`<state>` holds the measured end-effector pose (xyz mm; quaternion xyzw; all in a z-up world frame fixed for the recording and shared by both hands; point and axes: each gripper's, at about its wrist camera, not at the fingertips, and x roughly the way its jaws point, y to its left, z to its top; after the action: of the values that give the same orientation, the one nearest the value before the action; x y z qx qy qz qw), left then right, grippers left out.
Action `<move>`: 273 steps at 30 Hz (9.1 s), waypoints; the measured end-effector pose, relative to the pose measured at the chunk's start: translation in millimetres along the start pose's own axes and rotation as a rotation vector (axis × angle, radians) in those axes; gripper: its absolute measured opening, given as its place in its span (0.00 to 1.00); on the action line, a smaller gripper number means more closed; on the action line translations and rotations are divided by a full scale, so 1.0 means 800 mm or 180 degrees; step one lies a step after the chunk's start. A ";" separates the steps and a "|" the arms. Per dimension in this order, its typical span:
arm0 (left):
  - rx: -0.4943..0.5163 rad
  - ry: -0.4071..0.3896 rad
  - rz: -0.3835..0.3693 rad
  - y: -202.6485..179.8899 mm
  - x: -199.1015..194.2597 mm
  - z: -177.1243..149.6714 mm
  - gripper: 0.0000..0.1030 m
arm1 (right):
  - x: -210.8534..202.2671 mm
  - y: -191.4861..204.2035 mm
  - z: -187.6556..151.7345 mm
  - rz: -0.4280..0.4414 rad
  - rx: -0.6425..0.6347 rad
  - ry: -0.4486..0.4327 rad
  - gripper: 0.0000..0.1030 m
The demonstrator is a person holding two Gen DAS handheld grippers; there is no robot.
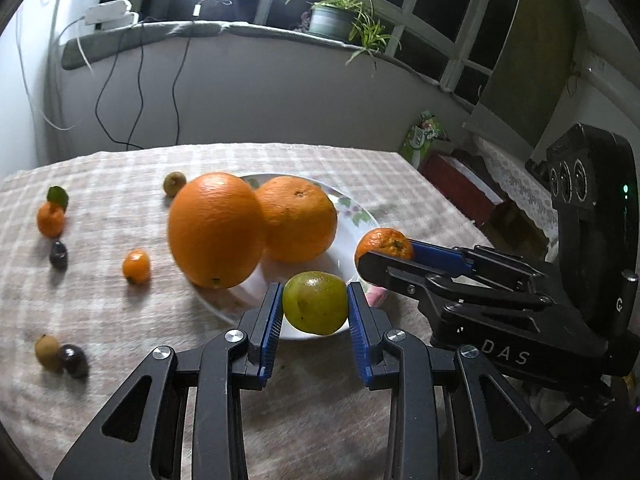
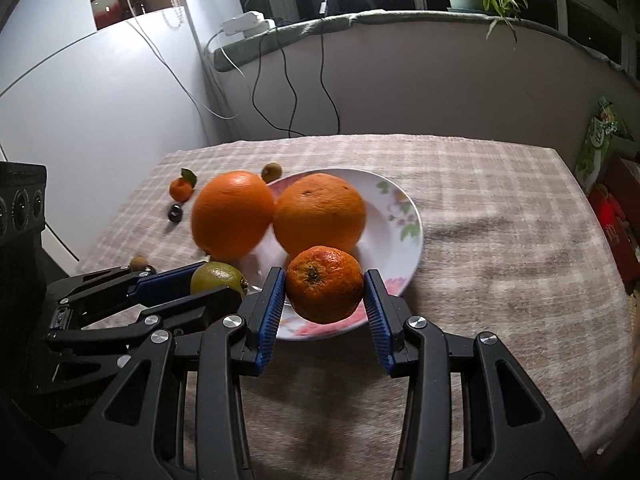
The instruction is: Organize fruits
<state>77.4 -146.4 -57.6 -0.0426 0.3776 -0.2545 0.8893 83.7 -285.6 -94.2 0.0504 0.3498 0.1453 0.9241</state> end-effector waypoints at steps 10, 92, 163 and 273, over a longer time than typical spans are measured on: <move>0.0029 0.0056 0.0014 -0.007 0.019 0.004 0.29 | 0.018 -0.024 0.010 -0.0028 0.0052 0.0043 0.41; -0.1060 -0.0120 0.0583 0.206 -0.087 -0.061 0.35 | 0.048 0.184 -0.004 0.0922 -0.0877 0.0186 0.49; -0.0701 -0.0088 0.0158 0.130 -0.070 -0.037 0.24 | 0.028 0.122 -0.016 0.0605 -0.0669 0.0179 0.23; -0.0843 -0.0212 0.0592 0.190 -0.078 -0.034 0.55 | -0.008 0.138 -0.005 0.0541 -0.0625 -0.0247 0.78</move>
<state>85.9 18.6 -76.8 -0.1328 0.3805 -0.1176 0.9076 51.3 -182.5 -71.8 -0.0052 0.2924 0.2546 0.9218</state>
